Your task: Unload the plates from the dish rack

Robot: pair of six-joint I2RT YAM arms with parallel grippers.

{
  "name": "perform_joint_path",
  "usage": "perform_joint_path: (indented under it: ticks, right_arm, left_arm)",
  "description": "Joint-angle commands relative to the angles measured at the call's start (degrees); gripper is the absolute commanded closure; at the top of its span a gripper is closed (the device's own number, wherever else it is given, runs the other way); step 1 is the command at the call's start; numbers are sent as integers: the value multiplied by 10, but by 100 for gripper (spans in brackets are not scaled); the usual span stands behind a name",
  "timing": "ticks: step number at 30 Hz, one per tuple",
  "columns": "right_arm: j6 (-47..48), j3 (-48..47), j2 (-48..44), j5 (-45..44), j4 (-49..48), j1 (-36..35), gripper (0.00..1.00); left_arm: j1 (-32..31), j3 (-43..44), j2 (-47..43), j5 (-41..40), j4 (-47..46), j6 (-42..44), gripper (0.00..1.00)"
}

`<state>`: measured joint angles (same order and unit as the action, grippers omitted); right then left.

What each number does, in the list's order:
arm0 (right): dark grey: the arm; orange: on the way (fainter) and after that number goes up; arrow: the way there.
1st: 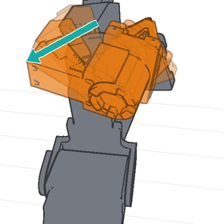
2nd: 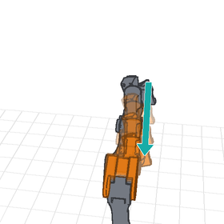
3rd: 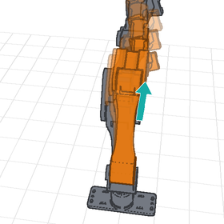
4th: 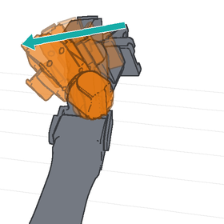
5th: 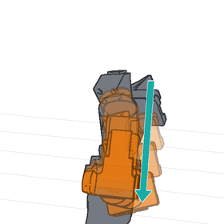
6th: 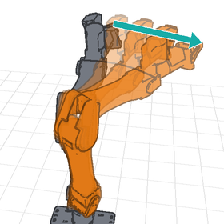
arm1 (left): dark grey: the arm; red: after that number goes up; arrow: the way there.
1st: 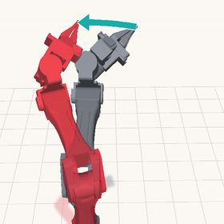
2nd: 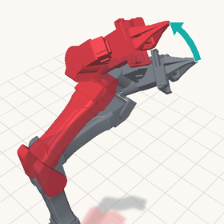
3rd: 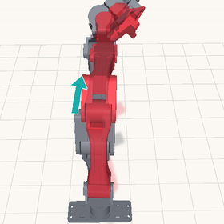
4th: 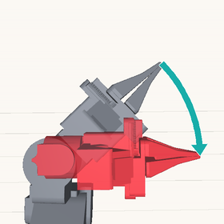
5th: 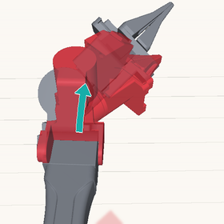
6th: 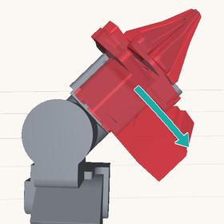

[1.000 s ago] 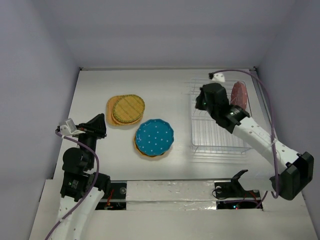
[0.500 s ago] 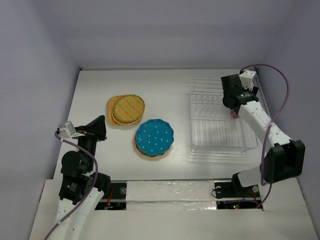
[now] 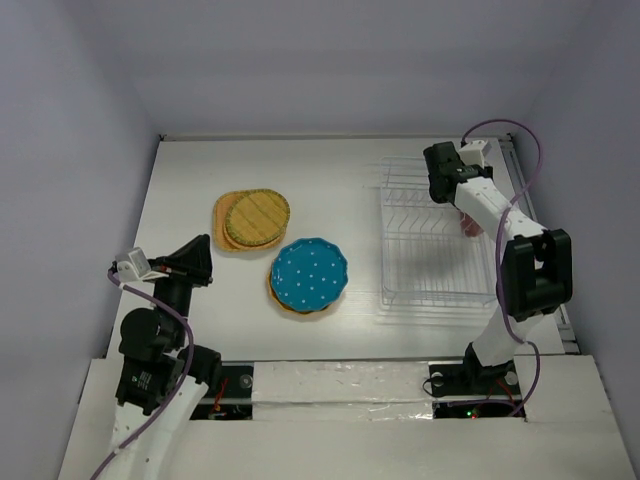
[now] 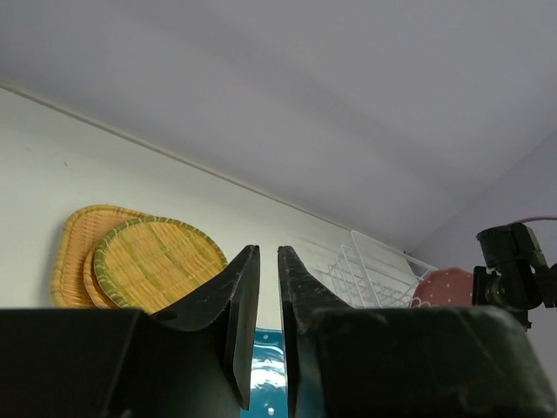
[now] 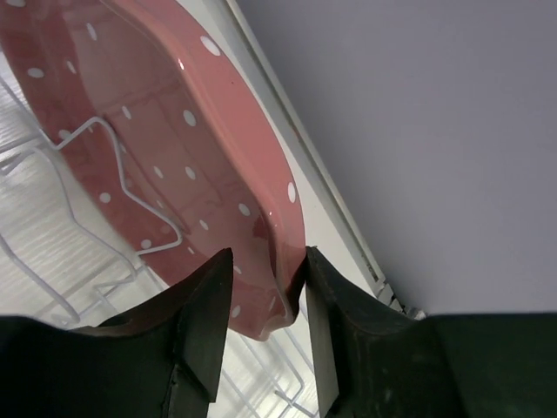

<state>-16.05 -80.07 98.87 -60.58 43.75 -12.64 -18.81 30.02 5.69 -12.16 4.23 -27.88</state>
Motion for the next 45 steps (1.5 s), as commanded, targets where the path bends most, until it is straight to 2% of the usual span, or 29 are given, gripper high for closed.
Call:
perform_joint_path:
  ticks: [1,3,4,10,16,20,26,33,38,42,45]
  right_arm:
    - [-14,-23,12,-24,-10,5,58]
    - [-8,-20,13,-36,-19,5,64]
    - [2,-20,15,-38,-21,5,71]
    - [18,-40,5,-78,-5,5,100]
    - [37,-67,-51,-94,-4,5,100]
    - [41,-89,-90,-75,-7,5,100]
    - [29,-116,-153,9,3,-5,100]
    - [5,-102,-241,130,-19,-36,100]
    - [-10,-108,-275,173,-17,-59,100]
    - [-23,-67,-308,310,-70,-123,100]
    - [-59,-20,-305,456,-119,-176,100]
  left_arm:
    - [-4,20,-10,3,-18,10,88]
    - [-4,21,-11,3,-18,11,88]
    - [-4,20,-11,3,-17,11,88]
    - [-4,19,-9,3,-17,11,87]
    - [-4,19,-6,3,-18,10,87]
    - [-4,19,-5,3,-18,10,87]
    - [-4,19,-2,3,-18,10,87]
    - [-4,19,5,3,-18,10,87]
    - [-4,19,12,3,-17,10,87]
    - [-4,18,15,3,-18,9,87]
    - [-4,19,21,3,-17,9,86]
